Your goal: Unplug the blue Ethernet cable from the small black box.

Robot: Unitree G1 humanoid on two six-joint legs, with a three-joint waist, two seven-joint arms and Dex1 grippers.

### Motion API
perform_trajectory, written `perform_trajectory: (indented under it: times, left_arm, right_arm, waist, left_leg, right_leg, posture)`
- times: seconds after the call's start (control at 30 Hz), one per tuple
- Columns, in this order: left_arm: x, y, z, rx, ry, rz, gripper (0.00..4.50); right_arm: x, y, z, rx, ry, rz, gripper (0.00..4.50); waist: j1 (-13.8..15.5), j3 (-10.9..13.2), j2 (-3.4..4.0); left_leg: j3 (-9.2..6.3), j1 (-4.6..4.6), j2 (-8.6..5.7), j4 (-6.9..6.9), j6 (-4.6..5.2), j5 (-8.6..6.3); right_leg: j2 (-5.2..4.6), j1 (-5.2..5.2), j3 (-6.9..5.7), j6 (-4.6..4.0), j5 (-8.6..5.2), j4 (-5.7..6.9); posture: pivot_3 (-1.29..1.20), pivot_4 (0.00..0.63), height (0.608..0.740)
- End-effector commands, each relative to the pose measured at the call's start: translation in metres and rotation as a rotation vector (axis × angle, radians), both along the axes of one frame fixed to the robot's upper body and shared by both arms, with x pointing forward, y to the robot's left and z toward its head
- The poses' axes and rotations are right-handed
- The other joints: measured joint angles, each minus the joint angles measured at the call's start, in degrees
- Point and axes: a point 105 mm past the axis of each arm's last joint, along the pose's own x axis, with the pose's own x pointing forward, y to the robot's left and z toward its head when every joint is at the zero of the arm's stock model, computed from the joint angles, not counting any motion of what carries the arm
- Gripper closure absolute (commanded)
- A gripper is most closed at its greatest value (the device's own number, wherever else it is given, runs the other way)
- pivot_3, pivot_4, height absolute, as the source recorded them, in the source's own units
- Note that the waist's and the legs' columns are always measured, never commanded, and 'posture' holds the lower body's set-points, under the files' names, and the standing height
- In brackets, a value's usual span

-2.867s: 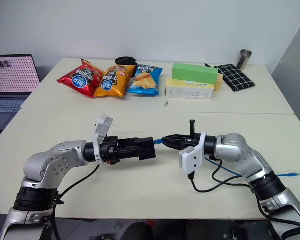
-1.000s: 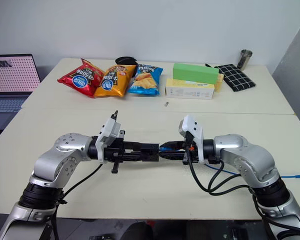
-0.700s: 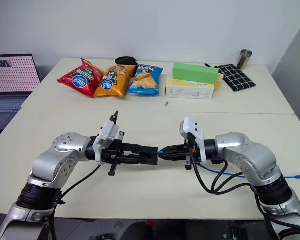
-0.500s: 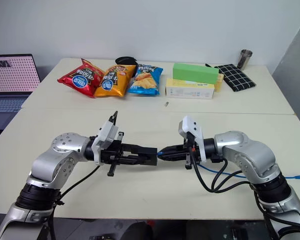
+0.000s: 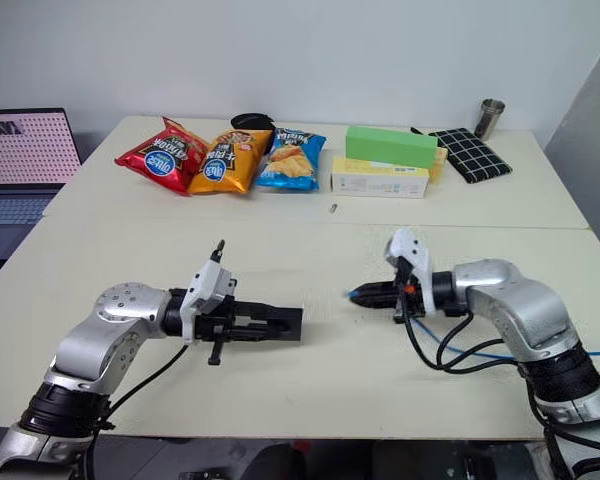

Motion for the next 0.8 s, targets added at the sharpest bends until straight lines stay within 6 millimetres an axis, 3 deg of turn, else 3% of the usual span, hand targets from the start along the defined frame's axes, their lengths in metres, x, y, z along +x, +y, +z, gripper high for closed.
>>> perform_trajectory:
  times: [0.03, 0.13, 0.17, 0.33, 0.5, 0.57, 0.67, 0.8]
  left_arm:
    - [0.007, 0.008, 0.011, -0.005, -0.066, 0.053, 3.71]
    - [0.011, 0.005, 0.012, -0.020, -0.076, 0.074, 3.71]
    - [0.013, 0.004, 0.013, -0.024, -0.080, 0.081, 3.71]
    - [0.032, 0.000, 0.018, -0.057, -0.132, 0.178, 3.71]
    - [0.061, 0.001, 0.027, -0.139, -0.189, 0.357, 3.71]
    - [0.075, 0.006, 0.025, -0.150, -0.216, 0.453, 3.71]
    - [0.100, 0.019, 0.023, -0.166, -0.279, 0.641, 3.71]
    - [0.121, 0.036, 0.023, -0.217, -0.341, 0.817, 3.71]
  right_arm:
    - [0.058, -0.032, 0.008, -0.045, -0.202, -0.337, 4.46]
    - [0.098, -0.061, 0.012, -0.107, -0.312, -0.623, 4.46]
    - [0.104, -0.066, 0.013, -0.113, -0.329, -0.661, 4.11]
    - [0.116, -0.074, 0.020, -0.124, -0.400, -0.717, 2.95]
    - [0.113, -0.072, 0.032, -0.107, -0.441, -0.671, 1.69]
    - [0.094, -0.051, 0.038, -0.062, -0.430, -0.493, 1.23]
    - [0.047, -0.011, 0.048, 0.051, -0.353, -0.183, 0.50]
    - [0.017, 0.014, 0.057, 0.126, -0.299, -0.058, 0.50]
  waist:
    - [-0.1, 0.0, -0.02]
    - [-0.2, 0.0, 0.01]
    - [-0.1, 0.0, 0.04]
    - [0.0, 0.0, 0.03]
    - [-0.1, 0.0, 0.03]
    - [-0.1, 0.0, 0.05]
    - [0.0, 0.0, 0.05]
    - [0.0, 0.0, 0.02]
  left_leg:
    - [0.00, 0.02, 0.01, 0.00, 0.00, 0.00]
    - [0.08, 0.02, 0.00, 0.01, -0.05, 0.03]
    - [0.13, 0.01, 0.01, 0.00, -0.17, 0.10]
    - [0.22, -0.11, 0.01, -0.08, -0.19, 0.11]
    - [0.25, -0.11, 0.03, -0.04, -0.19, 0.11]
    - [0.25, -0.11, 0.04, -0.05, -0.19, 0.11]
    - [0.22, -0.12, 0.05, -0.07, -0.19, 0.11]
    - [0.20, -0.13, 0.05, -0.02, -0.19, 0.11]
  right_leg:
    - [0.00, 0.02, -0.01, 0.00, 0.00, 0.01]
    - [0.00, -0.04, 0.05, 0.00, 0.00, 0.06]
    - [0.00, -0.09, 0.08, 0.00, 0.00, 0.08]
    - [-0.01, -0.23, 0.12, 0.00, 0.00, 0.07]
    - [-0.01, -0.24, 0.13, 0.00, 0.00, 0.12]
    - [-0.01, -0.24, 0.13, 0.00, 0.00, 0.12]
    - [-0.01, -0.27, 0.08, 0.00, 0.00, 0.12]
    - [-0.01, -0.25, 0.07, 0.00, 0.00, 0.13]
  posture:
    - [0.00, 0.150, 0.740]
    - [0.00, 0.150, 0.740]
    - [0.00, 0.150, 0.740]
    - [0.00, 0.150, 0.740]
    - [0.00, 0.150, 0.740]
    - [0.00, 0.150, 0.740]
    - [0.00, 0.150, 0.740]
    - [0.00, 0.150, 0.740]
